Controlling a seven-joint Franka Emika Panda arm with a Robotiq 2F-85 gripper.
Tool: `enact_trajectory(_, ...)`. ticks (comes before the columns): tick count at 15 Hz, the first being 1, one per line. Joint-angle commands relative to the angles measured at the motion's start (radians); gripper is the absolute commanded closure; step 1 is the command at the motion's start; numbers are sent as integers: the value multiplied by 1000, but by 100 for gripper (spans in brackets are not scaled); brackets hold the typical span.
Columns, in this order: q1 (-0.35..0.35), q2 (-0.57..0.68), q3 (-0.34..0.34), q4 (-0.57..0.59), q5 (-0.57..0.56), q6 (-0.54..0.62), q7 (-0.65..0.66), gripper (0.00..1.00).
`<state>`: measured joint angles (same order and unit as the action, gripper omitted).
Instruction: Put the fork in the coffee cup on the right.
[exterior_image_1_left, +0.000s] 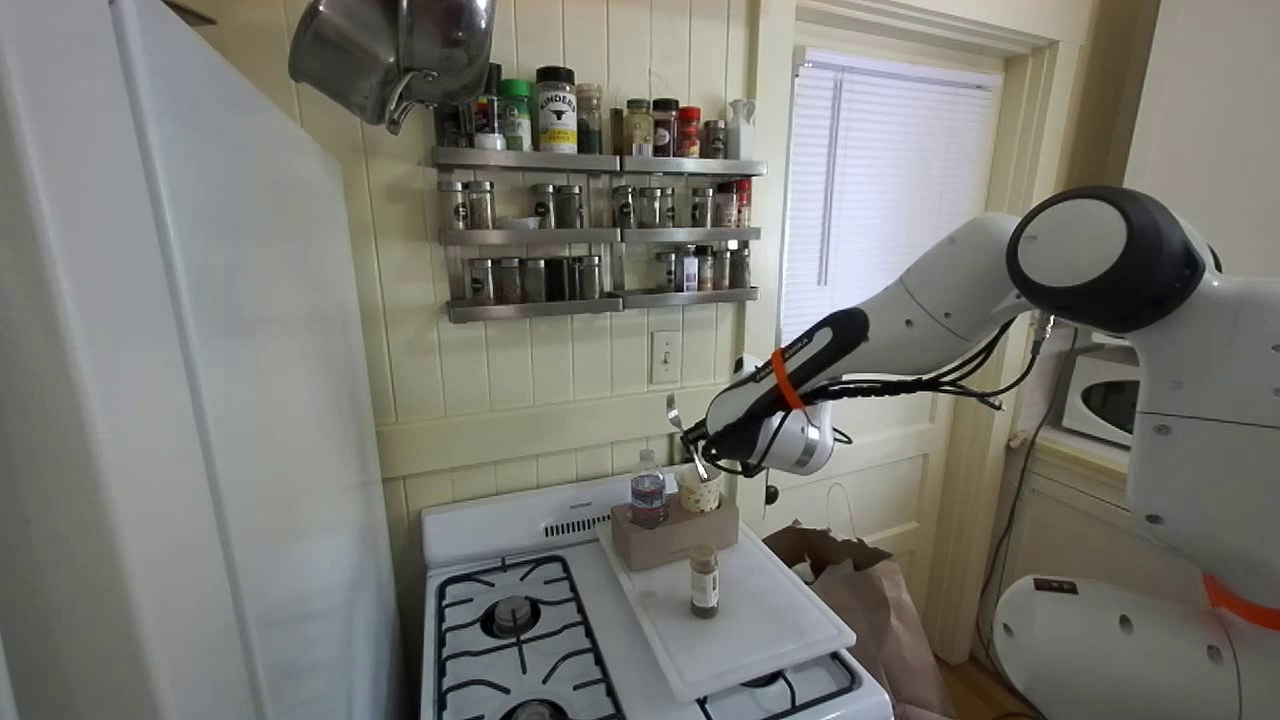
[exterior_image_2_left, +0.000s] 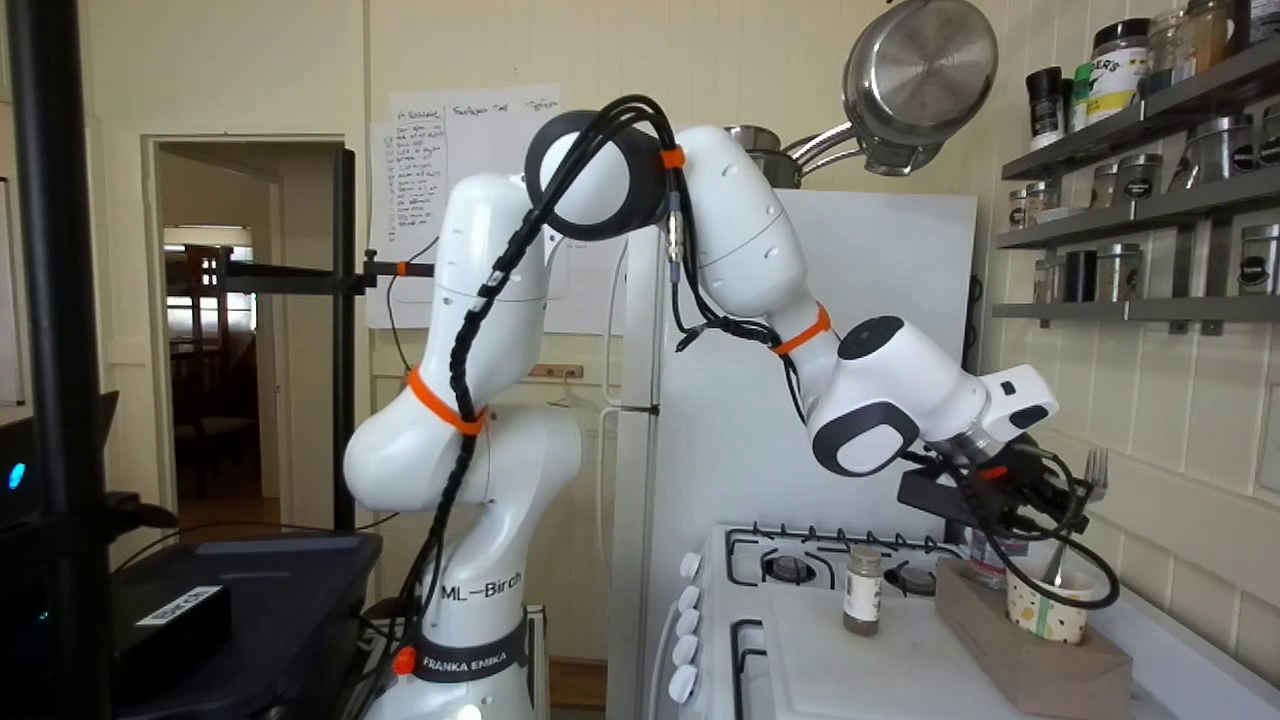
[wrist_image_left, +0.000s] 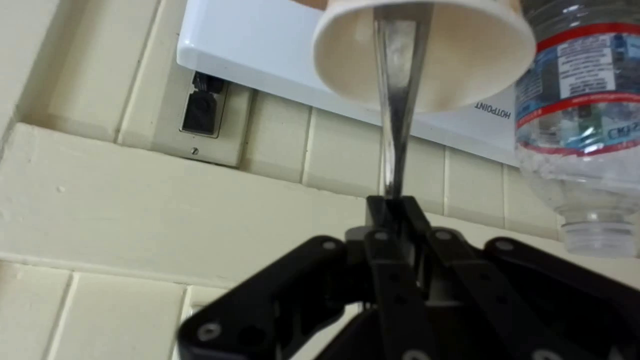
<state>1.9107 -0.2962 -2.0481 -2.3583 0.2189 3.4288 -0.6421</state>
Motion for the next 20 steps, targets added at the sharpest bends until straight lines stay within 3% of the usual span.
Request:
enact_trajectory(1, 91, -68, -90, 36, 9, -12, -27, 98)
enact_trajectory(5, 192, -63, -191, 28, 23, -12, -31, 98)
enact_trajectory(8, 234, -57, -225, 25, 17, -15, -23, 96)
enact_trajectory(9, 250, -31, -237, 13, 30, -15, -14, 66)
enact_trajectory(10, 256, 1, -239, -4, 41, -9, -3, 65)
enact_trajectory(15, 208, 181, -180, -73, 100, 30, 80, 29)
enact_trajectory(17, 203, 292, -187, -104, 144, -31, 89, 13)
enact_trajectory(19, 160, 317, -136, -88, 94, -161, 107, 0)
enact_trajectory(20, 159, 313, -121, -66, 82, -241, 98, 0)
